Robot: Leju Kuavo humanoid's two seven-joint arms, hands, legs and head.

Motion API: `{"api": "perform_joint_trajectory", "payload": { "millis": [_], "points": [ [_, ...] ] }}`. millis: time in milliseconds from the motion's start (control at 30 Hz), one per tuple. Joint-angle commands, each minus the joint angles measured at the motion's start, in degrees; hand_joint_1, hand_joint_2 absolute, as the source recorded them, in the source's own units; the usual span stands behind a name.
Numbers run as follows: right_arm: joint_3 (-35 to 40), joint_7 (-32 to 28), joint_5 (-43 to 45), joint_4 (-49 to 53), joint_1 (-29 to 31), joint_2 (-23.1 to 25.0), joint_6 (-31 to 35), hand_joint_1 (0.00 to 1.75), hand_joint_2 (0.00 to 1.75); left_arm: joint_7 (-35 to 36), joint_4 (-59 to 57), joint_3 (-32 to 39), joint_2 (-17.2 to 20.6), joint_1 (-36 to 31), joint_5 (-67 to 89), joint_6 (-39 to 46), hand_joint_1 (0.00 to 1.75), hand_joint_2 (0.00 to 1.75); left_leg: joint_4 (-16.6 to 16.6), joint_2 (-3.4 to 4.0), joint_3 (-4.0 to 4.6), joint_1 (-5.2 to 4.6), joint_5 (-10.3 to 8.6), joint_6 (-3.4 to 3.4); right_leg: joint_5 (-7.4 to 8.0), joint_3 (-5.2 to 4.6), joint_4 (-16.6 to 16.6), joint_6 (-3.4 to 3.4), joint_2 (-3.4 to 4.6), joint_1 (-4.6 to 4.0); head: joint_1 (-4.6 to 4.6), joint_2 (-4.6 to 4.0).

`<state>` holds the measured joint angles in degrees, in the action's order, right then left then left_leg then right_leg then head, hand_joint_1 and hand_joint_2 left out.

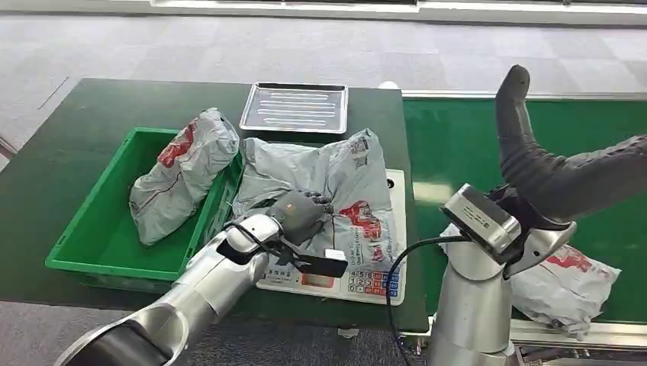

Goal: Moved the parcel from conveyor to table for the left to box.

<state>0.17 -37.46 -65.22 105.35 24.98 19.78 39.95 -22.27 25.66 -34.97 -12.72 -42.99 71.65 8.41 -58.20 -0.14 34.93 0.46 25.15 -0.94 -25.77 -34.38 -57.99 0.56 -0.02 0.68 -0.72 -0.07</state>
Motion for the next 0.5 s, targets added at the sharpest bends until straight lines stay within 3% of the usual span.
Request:
{"api": "perform_joint_trajectory", "payload": {
  "millis": [33, 233, 333, 400, 433, 500],
  "points": [
    [-2.5, -0.8, 0.3, -3.1, 0.9, 0.2, 0.0, 0.00, 1.75, 0.4, -1.2, -1.8, 2.0, -2.7, -1.9, 2.5, 1.75, 1.75, 0.1, 0.08, -0.07, 0.04, 0.00, 0.00, 0.03, 0.06, 0.1, -0.05, 0.06, -0.06, 0.00, 0.00],
    [-3.0, -1.1, 0.4, -3.8, 1.2, 0.2, 0.0, 0.00, 1.75, 1.5, 1.2, -0.5, 3.0, -2.9, -3.1, 5.7, 1.75, 1.75, 0.1, 0.09, -0.05, 0.03, 0.00, 0.00, 0.02, 0.01, 0.1, -0.05, 0.08, -0.07, 0.00, 0.00],
    [-3.2, -0.8, 0.2, -3.8, 1.0, 0.2, 0.0, 0.00, 1.75, 4.1, 5.1, 1.5, 4.2, -2.7, -3.3, 13.8, 1.75, 1.75, 0.1, 0.10, -0.08, 0.03, -0.03, 0.02, 0.06, 0.05, 0.2, -0.06, 0.08, -0.08, 0.00, 0.00],
    [-3.6, -0.3, -0.2, -2.7, 0.5, 0.2, 0.0, 0.00, 1.75, 7.7, 11.1, 5.2, 5.0, -2.2, -3.8, 25.5, 1.75, 1.75, 0.1, 0.11, 0.01, 0.04, -0.01, 0.01, 0.04, -0.05, 0.1, -0.06, 0.09, -0.08, 0.00, 0.00],
    [-4.1, -0.4, 0.5, -1.9, -0.2, 0.2, 0.0, 0.00, 1.75, 9.4, 23.5, 11.4, 6.4, 0.1, -4.6, 31.6, 1.75, 1.75, 0.0, 0.07, 0.07, 0.03, 0.00, 0.00, 0.02, -0.09, 0.0, -0.05, 0.06, -0.07, 0.00, 0.00],
    [-4.4, -1.3, 1.6, -2.1, -0.1, 0.2, 0.0, 0.00, 1.75, 6.7, 38.0, 19.6, 6.4, 3.7, -8.4, 31.6, 1.75, 1.75, 0.0, 0.09, 0.11, 0.06, 0.00, 0.00, 0.02, -0.13, 0.0, -0.06, 0.07, -0.10, 0.00, 0.00]
  ]
}}
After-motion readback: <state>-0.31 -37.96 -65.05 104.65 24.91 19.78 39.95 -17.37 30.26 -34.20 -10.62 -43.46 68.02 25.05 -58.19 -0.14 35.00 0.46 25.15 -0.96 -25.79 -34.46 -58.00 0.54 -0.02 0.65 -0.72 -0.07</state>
